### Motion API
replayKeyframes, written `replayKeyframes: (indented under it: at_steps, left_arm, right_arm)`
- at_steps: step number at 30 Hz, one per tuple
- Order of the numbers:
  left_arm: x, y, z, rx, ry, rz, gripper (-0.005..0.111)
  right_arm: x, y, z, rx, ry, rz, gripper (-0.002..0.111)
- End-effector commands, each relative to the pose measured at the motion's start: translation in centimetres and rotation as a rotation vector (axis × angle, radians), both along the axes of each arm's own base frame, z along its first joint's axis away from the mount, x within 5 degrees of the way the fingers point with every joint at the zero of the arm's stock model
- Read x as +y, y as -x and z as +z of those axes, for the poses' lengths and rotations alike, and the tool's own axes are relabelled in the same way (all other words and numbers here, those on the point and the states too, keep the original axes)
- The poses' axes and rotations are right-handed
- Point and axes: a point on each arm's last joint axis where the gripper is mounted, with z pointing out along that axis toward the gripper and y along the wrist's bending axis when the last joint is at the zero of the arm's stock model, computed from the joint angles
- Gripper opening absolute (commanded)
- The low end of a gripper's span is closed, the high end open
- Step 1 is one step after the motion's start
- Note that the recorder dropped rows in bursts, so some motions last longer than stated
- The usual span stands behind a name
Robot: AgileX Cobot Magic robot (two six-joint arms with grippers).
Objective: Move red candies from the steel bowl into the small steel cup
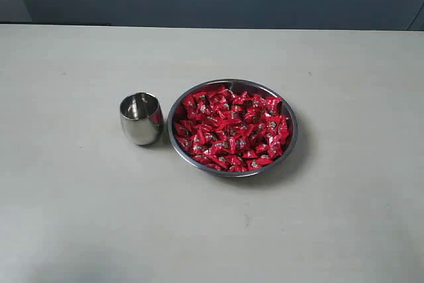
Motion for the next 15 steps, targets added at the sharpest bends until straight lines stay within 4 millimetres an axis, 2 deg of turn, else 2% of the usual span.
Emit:
replayKeyframes:
  at_steps: [1, 15]
  left_arm:
    - [-0.04, 0.03, 0.35, -0.018, -0.002, -0.008, 0.0]
    - [-0.04, 0.03, 0.35, -0.018, -0.002, -0.008, 0.0]
  right_arm:
    - [-0.02, 0.0, 0.08, -0.017, -0.001, -0.003, -0.001]
    - [-0.02, -0.12, -0.03, 0.003, -0.001, -0.004, -0.001]
